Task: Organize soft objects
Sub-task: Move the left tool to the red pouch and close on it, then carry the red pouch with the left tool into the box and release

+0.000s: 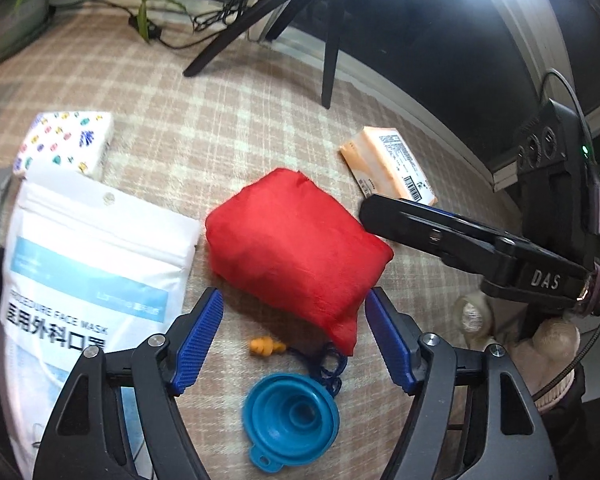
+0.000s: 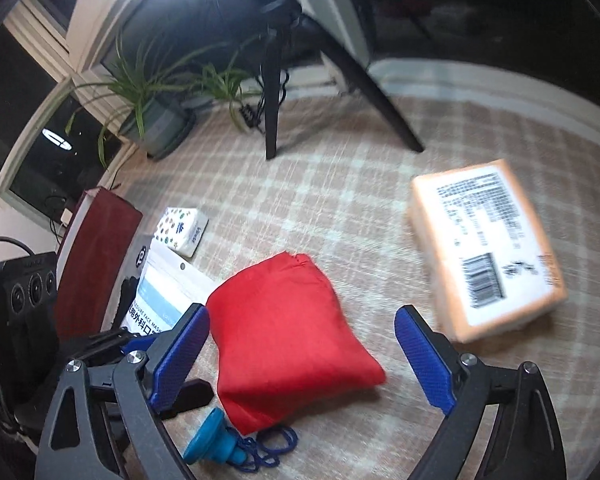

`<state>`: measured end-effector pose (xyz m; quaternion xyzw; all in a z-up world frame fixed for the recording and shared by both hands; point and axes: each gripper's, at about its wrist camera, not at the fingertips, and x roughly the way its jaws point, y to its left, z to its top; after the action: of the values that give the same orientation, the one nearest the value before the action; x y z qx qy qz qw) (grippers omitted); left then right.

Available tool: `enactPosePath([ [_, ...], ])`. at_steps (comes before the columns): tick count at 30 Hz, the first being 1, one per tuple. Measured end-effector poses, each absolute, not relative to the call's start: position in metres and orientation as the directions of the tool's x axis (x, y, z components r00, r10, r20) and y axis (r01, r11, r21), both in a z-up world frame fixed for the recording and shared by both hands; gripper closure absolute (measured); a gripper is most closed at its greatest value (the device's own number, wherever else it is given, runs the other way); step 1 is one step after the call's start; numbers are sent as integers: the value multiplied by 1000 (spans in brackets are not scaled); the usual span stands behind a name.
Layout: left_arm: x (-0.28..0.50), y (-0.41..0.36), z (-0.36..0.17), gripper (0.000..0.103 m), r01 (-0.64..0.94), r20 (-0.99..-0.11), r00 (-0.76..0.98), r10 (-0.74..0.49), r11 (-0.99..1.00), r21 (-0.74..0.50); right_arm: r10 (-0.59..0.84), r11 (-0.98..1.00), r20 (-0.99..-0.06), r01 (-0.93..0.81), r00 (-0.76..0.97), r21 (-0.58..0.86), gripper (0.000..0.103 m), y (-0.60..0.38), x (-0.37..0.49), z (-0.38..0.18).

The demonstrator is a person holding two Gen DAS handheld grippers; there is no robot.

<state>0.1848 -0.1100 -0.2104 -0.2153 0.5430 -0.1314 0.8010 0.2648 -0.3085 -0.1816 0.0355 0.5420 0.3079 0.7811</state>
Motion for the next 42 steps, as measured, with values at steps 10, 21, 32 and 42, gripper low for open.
enactPosePath([
  [10,194,-112,-227,35,-51,-807,345,-480,849,-526,475,810,-876,-432,83,398,11,-284,283,-212],
  [21,197,-118,-225,57,-16,-794,362,-488,849,-529,534,787,-845,-345,-34,511,27,-282,287,-232],
  [32,175,-117,-190,57,31,-772,433,-464,864,-502,559,786,-829,-330,19,522,39,-284,269,-203],
  [42,118,-62,-119,57,37,-706,575,-413,876,-481,571,758,-815,-447,103,475,39,-235,221,-128],
])
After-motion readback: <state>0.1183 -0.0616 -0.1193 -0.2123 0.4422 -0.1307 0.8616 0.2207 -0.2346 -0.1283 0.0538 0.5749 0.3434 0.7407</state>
